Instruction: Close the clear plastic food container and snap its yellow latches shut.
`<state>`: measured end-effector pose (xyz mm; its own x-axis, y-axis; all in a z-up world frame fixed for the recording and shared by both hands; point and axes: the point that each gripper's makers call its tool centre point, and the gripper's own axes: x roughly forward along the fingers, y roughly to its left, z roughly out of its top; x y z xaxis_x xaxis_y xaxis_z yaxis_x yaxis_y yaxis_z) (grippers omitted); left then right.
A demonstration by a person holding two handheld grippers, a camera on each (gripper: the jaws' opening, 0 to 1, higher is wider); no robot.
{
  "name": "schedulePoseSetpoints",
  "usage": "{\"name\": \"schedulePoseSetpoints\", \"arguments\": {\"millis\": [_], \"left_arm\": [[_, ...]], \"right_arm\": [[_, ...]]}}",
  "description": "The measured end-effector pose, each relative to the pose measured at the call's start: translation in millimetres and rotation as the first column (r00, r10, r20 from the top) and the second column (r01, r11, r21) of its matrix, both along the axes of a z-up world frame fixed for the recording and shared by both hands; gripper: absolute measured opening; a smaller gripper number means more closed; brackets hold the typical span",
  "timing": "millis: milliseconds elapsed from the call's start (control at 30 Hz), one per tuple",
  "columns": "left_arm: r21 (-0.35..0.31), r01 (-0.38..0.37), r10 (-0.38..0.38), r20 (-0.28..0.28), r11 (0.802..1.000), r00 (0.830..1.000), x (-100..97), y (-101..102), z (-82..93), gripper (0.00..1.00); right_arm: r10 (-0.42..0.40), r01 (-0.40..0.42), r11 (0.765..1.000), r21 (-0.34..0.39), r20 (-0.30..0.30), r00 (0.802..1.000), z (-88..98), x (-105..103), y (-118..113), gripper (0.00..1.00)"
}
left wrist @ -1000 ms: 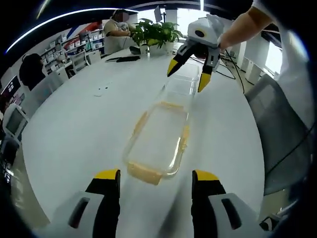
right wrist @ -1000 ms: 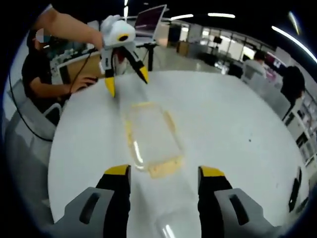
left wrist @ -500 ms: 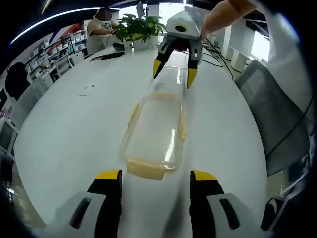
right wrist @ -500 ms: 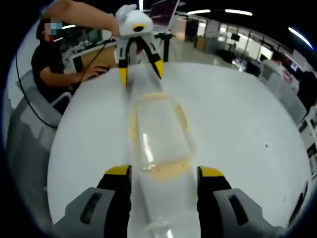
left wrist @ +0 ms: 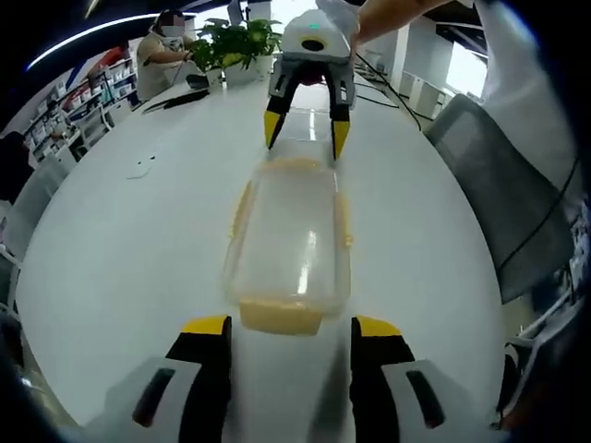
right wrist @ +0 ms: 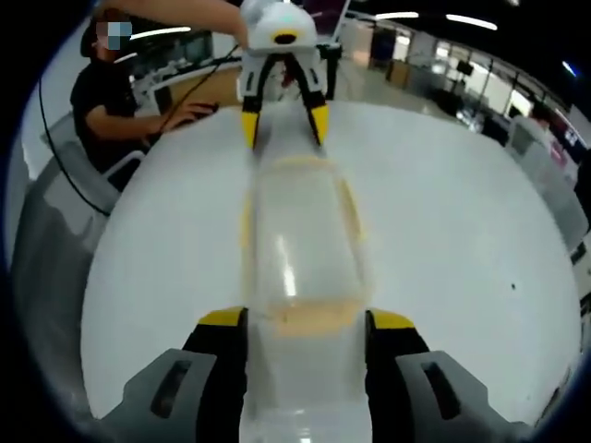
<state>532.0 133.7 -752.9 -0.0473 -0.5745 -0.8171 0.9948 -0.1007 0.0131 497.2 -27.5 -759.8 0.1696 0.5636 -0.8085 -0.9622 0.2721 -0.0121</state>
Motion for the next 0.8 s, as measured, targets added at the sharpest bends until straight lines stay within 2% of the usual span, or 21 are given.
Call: {"name": "schedulePoseSetpoints", "arguments": {"millis": [167,367,800], "left_arm": [[0.022,0.035,-0.035,0.002,0.999,0.999,-1.2,0,-4.3,0.45],[0.035,0.032,-0.032,-0.012,0.999,0.999,1.9,0,-9.3,0.45],[0.042,0.059,-0.058,-0.016,0.997,0.998,2.7,-3,-17.4,0.43]], "right_arm": [[0.03,-0.03,0.999,-0.021,-0.012,0.999,-5.0,1,-1,0.46],[0.048,-0.049,0.998,-0.042,-0.036,0.998,-10.5,1,-1,0.46],[0.074,-0.077,0.995,-0.066,-0.048,0.996,-17.7,3,0,0.44]]}}
